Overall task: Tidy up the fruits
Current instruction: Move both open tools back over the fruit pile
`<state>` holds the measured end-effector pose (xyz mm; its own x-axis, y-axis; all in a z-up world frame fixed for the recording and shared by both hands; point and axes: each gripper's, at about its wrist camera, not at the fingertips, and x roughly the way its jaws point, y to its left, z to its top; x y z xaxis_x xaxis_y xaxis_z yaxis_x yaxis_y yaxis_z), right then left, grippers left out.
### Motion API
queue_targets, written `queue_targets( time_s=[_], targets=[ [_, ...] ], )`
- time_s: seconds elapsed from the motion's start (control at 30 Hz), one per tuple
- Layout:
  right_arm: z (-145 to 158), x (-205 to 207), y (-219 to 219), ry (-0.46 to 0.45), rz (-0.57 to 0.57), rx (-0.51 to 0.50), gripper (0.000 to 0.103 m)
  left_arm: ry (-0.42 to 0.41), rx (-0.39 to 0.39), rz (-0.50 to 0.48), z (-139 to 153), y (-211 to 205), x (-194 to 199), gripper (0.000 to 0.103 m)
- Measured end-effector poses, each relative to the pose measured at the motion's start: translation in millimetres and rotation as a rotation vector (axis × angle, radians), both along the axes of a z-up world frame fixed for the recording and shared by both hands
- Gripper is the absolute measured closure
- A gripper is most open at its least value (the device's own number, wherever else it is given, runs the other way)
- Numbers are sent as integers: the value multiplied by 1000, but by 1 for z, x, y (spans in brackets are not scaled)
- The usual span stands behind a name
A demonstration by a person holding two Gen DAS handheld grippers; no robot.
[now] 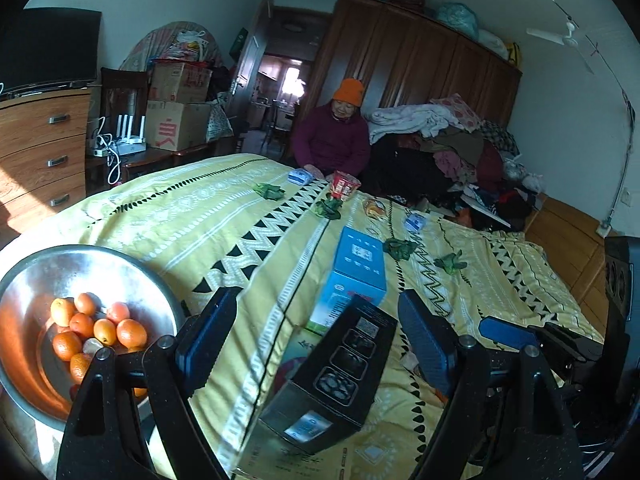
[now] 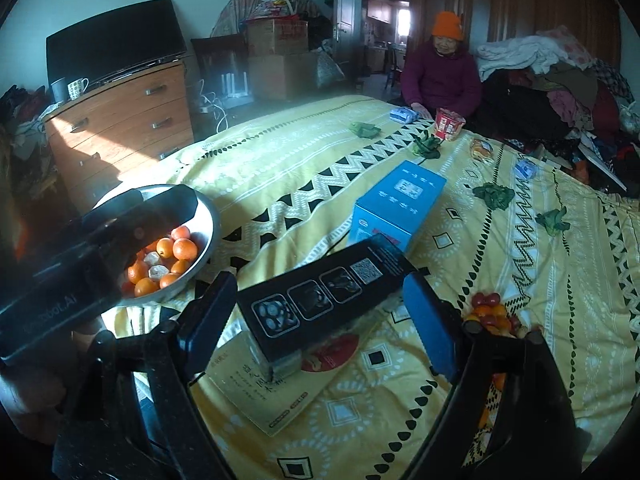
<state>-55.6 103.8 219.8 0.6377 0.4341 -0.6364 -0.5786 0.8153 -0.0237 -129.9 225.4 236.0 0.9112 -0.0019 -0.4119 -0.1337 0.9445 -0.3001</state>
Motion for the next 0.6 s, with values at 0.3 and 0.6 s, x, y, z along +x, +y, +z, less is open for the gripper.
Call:
queue_targets(
  time_s=[0.3, 0.6],
  targets=[
    [-78, 4, -161, 153, -224, 76, 18, 144, 96, -233, -44, -105, 32, 11],
    [-140, -3, -303, 341, -472, 152, 29, 352, 90, -494, -134, -222, 90, 26]
  ],
)
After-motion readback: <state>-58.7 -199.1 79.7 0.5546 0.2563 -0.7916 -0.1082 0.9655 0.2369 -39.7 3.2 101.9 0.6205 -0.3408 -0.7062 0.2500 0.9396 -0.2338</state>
